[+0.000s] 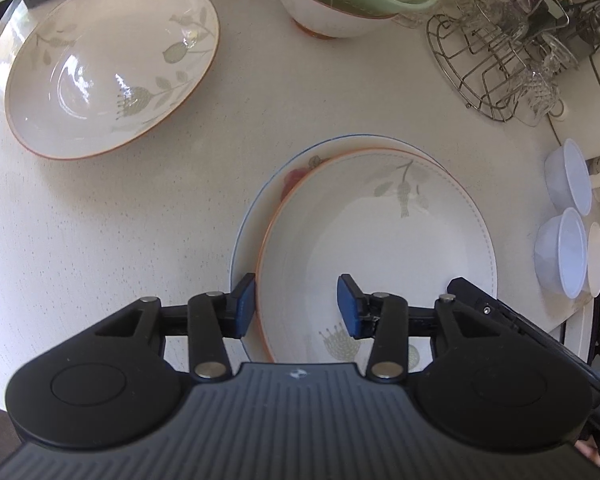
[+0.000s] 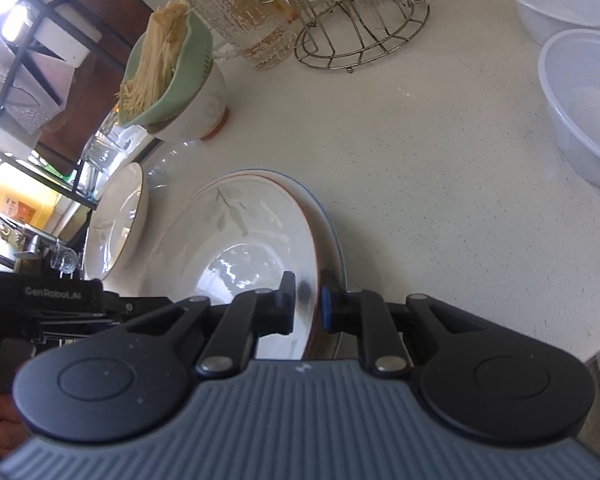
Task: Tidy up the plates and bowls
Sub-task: 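Lower the leaf-pattern plate onto the rose-pattern plate with both grippers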
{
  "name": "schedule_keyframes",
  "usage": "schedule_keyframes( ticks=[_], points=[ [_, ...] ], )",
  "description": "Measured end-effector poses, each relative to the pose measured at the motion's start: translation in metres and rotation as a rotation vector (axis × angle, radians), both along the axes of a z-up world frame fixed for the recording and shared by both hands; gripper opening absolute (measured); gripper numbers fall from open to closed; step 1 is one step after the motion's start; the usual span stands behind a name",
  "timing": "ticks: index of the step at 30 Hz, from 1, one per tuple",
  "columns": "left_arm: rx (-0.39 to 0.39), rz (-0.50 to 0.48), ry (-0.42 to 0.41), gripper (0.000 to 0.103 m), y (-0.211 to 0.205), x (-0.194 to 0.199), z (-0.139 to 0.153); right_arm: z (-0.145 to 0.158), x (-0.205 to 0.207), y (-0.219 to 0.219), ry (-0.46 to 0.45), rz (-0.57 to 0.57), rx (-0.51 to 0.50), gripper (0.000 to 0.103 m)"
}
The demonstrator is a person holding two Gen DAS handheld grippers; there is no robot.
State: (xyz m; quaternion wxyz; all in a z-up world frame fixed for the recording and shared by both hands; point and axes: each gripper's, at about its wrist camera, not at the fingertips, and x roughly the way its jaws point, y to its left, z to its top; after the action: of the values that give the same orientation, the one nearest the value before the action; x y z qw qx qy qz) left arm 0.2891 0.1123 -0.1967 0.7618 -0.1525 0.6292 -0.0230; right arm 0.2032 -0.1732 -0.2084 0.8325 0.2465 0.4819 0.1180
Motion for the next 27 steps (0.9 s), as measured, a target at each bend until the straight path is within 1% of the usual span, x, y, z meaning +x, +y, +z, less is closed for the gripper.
schedule_keyframes(
  ticks=[3,8,12,15,17,22,27],
  points=[
    [-0.014,0.011,0.003,0.048,0.003,-0.002,0.002,0.003,-0.001,0.001,-0.006,0.005,-0.017,0.016],
    [-0.058,0.043,-0.012,0.048,0.013,-0.009,0.008,0.010,0.000,0.003,-0.031,0.006,-0.053,0.016],
    [-0.051,0.043,-0.023,0.048,0.012,-0.012,0.010,0.018,-0.002,0.003,-0.068,-0.005,-0.087,0.018],
    [-0.060,0.049,-0.031,0.048,0.013,-0.015,0.011,0.026,-0.002,0.004,-0.105,-0.007,-0.116,0.018],
    [-0.063,0.054,-0.040,0.048,0.014,-0.018,0.012,0.030,-0.002,0.004,-0.125,0.000,-0.118,0.018],
    [-0.057,0.054,-0.104,0.048,0.013,-0.025,0.023,0.044,-0.005,0.006,-0.172,0.009,-0.154,0.018],
    [-0.021,0.038,-0.203,0.048,0.007,-0.032,0.052,0.067,-0.012,0.003,-0.235,0.019,-0.178,0.018]
  ],
)
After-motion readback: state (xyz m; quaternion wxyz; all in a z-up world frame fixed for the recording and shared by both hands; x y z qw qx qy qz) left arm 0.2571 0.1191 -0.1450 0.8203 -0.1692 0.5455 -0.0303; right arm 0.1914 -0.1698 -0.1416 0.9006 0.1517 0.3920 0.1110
